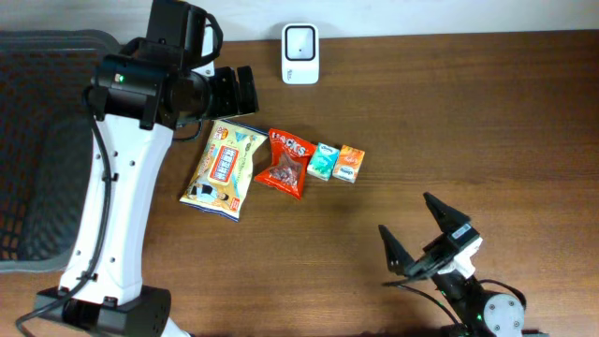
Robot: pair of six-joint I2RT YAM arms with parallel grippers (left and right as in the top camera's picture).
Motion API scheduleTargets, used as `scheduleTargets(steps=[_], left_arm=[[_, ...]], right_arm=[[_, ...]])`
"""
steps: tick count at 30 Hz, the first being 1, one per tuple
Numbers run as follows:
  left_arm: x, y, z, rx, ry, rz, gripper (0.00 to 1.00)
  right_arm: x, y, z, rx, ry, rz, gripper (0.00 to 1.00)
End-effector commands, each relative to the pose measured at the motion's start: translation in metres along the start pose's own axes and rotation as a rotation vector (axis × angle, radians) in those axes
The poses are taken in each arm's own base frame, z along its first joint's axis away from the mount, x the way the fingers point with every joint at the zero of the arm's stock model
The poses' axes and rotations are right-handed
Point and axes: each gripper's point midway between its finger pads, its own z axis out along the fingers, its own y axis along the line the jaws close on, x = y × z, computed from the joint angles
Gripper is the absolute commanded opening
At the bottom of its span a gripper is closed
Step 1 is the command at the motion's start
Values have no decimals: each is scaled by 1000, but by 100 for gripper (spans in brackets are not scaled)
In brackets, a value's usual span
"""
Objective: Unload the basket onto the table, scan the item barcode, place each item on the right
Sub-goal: 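Raise the left arm clear and extend the right arm toward the packs, then grasp the orange tissue pack with the right gripper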
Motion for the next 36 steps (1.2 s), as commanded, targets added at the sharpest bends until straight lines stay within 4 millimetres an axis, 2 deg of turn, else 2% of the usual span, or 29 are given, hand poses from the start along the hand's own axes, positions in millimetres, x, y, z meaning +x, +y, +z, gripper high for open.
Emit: scheduleTargets(steps=[1, 4, 7, 8, 10, 13, 15, 16, 17, 18, 19, 21, 22, 23, 24, 25, 28, 30, 32, 33, 34, 36], left_arm=[[0, 2, 4, -11, 8, 11, 99], [0, 2, 4, -11, 8, 11, 99], [0, 2, 4, -11, 8, 11, 99], [0, 2, 4, -11, 8, 11, 99], [0, 2, 4, -11, 8, 11, 99], [0, 2, 4, -11, 8, 11, 99], [0, 2, 4, -11, 8, 11, 99], [0, 2, 4, -11, 8, 11, 99], [0, 2, 4, -11, 8, 11, 99], [0, 2, 4, -11, 8, 11, 99], [0, 2, 4, -11, 8, 11, 99], [0, 2, 4, -11, 8, 11, 99], [0, 2, 4, -11, 8, 11, 99], [0, 2, 4, -11, 8, 11, 99], [0, 2, 4, -11, 8, 11, 99], [0, 2, 4, -11, 8, 11, 99], [0, 2, 4, -11, 8, 11, 99], [0, 2, 4, -11, 8, 11, 99], [0, 2, 4, -11, 8, 11, 99], [0, 2, 4, -11, 8, 11, 99], [0, 2, 4, -11, 8, 11, 99], [0, 2, 4, -11, 8, 11, 99]], right_arm=[[-8, 11, -1, -65, -35, -7, 98], [-25, 7, -2, -31, -104, -37, 98], [-55, -15, -4, 112, -191, -27, 98], [-58, -23, -2, 152, -171, -13, 99], [-50, -32, 11, 180, -50, 28, 98], [-29, -55, 50, 233, 262, 150, 98], [-20, -58, 75, 199, 417, 222, 98], [-21, -52, 87, 144, 456, 252, 98], [-25, -27, 116, -76, 507, 335, 98], [-23, -15, 125, -178, 533, 378, 98], [-13, -13, 138, -246, 551, 411, 98], [12, -30, 154, -181, 581, 503, 98], [33, -49, 158, -49, 619, 595, 98], [65, -76, 155, 156, 674, 698, 99], [98, -103, 144, 368, 724, 772, 99], [121, -116, 137, 477, 756, 806, 95], [162, -113, 141, 443, 821, 855, 92], [191, -109, 134, 442, 893, 896, 92], [211, -107, 127, 458, 941, 923, 92], [218, -107, 125, 469, 955, 938, 87], [224, -106, 121, 497, 969, 979, 73], [234, -102, 116, 537, 990, 1053, 66]])
